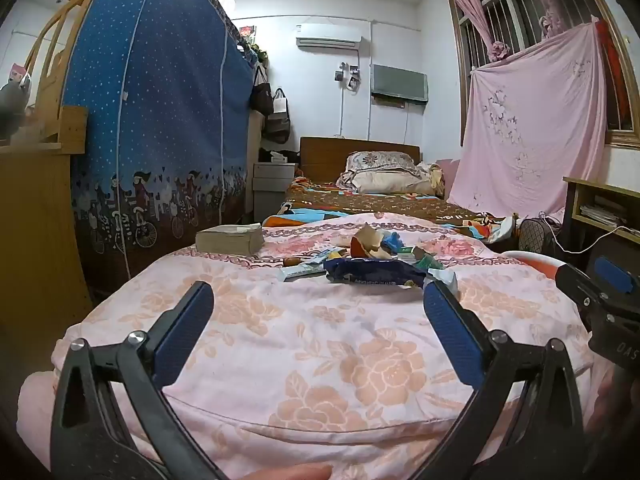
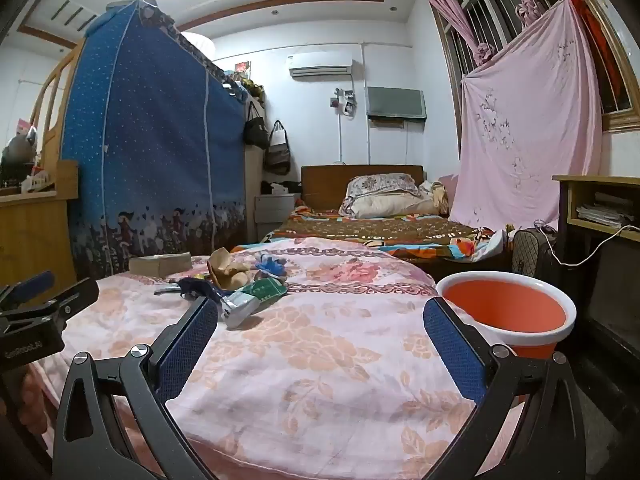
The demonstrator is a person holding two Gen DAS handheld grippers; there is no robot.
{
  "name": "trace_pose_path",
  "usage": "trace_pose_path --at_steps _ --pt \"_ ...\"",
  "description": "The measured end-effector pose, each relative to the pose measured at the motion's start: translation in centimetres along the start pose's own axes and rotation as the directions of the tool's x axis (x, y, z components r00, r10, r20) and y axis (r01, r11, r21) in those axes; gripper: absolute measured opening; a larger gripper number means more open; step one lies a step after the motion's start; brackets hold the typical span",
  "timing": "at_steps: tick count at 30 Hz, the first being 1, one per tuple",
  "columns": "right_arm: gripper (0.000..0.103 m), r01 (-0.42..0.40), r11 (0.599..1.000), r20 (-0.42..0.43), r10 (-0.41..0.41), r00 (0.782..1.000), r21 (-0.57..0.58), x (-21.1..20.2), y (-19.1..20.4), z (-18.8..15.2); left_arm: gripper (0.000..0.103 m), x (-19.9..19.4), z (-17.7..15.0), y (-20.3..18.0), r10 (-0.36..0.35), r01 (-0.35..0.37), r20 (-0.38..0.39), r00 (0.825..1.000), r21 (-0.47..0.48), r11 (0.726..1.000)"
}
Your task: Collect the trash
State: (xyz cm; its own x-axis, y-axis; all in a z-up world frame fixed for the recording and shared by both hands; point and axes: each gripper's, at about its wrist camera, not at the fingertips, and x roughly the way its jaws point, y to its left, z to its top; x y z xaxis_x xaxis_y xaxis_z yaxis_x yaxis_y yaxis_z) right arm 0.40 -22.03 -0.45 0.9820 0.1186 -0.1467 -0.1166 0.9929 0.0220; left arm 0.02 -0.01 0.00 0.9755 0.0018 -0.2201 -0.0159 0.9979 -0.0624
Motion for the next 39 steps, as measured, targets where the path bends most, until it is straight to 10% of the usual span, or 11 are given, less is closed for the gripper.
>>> trace_pose_path --at_steps 39 --pt "0.103 -0.001 1.000 -0.003 0.001 1.000 0.005 0.06 0.05 -0.06 0.091 -0.13 0.32 -0.11 0.007 -0.007 0.011 1.000 0.002 1.000"
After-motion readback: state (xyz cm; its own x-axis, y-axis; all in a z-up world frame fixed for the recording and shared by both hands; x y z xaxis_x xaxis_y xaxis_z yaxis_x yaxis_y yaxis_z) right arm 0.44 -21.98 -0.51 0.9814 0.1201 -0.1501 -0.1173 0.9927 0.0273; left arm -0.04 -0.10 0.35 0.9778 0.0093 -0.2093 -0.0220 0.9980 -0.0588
